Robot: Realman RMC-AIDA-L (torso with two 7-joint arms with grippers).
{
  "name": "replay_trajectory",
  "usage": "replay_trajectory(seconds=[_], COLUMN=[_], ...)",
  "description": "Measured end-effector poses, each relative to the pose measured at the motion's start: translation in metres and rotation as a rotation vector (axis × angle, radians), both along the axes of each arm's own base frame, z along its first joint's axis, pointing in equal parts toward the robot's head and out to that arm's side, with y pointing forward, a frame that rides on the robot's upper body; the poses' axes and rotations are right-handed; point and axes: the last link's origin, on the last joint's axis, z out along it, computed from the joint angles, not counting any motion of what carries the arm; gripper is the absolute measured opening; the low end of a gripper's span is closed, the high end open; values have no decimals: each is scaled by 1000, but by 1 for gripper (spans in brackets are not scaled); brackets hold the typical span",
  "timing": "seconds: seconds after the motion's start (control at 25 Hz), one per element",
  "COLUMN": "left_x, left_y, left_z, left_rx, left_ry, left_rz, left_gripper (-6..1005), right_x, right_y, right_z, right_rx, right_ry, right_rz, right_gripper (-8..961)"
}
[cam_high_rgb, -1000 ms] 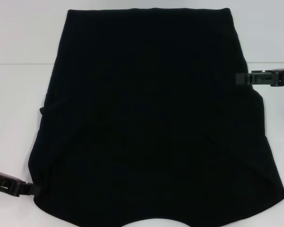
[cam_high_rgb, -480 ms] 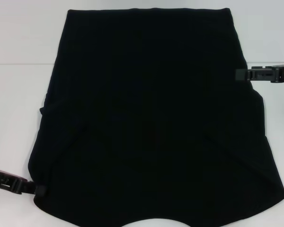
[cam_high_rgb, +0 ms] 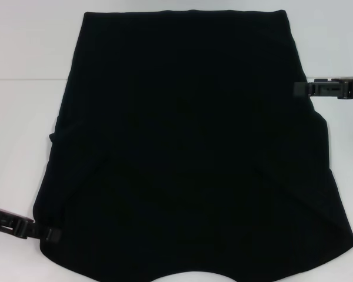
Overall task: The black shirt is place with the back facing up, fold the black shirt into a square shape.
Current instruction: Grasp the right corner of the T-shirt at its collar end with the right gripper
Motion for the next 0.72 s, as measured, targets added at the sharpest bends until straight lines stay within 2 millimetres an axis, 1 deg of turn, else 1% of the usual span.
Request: replay_trajectory(seconds=[0.16,0.28,0.72], left_x=[1,2,2], left_y=[0,-1,0], left_z=[0,-2,-3], left_rx=[-5,-24,-32], left_ry=[9,16,26], left_rz=[-7,-12,-16], left_gripper=[495,475,58], right_x=[-1,-1,-1], right_y=[0,0,0], right_z=[0,0,1], right_rx=[3,3,10], right_ry=[1,2,6], right_rz=[2,2,12], right_gripper=[900,898,891])
